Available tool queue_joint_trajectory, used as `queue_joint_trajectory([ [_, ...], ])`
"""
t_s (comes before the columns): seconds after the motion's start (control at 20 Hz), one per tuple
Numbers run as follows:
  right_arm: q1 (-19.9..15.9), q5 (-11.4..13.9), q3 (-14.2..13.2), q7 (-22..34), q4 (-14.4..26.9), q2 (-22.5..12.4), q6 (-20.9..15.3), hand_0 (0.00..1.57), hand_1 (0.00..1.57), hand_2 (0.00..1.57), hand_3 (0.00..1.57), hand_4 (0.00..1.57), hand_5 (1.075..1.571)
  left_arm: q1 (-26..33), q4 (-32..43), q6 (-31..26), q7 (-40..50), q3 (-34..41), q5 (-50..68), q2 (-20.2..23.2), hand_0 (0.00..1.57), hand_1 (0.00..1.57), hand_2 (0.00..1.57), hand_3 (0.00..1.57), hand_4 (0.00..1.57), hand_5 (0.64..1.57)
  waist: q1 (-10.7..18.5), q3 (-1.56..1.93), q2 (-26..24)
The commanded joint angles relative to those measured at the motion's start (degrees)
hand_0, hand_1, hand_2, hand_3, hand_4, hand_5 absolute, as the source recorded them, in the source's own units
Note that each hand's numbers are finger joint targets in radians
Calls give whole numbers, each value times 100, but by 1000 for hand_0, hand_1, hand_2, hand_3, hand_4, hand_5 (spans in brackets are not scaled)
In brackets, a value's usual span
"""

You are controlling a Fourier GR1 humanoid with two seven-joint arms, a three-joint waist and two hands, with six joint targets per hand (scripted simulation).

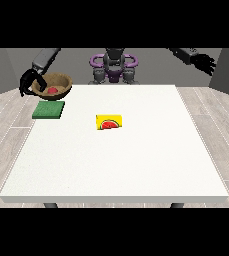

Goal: Pick the cup and pour the ball into the bowl, then pick the bowl and place it on the pad

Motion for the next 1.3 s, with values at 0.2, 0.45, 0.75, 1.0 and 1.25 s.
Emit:
queue_joint_trajectory([
  [0.2, -117, -150, -346, -732, 361, -41, -148, 1571, 1571, 1571, 0, 763, 1567, -178, 699, -939, -134, 904, 730, 1169, 0, 0, 0, 0, 1213, 1565, 75, 1, 498],
  [0.45, -235, -202, -631, -453, 693, -315, -462, 1571, 1571, 1571, 709, 0, 1560, -63, 761, -943, -420, 856, 647, 1083, 0, 0, 0, 0, 1189, 1558, 17, 0, 569],
  [0.75, -527, -244, -649, -635, 1369, -572, -11, 420, 420, 562, 917, 0, 1518, -36, 428, -822, -464, 804, 660, 987, 0, 0, 0, 0, 1174, 1549, 129, 3, 725],
  [1.0, -724, -186, -464, -354, 1280, -552, 85, 0, 0, 140, 93, 0, 1370, -115, 635, -778, -25, 744, 671, 1095, 0, 0, 0, 0, 1158, 1547, -19, -1, 314],
  [1.25, -836, 15, -223, 173, 1425, -701, 317, 0, 0, 0, 0, 0, 1356, 86, -473, -249, 877, -345, 370, -141, 0, 0, 0, 0, 902, 1559, 54, 2, -840],
])
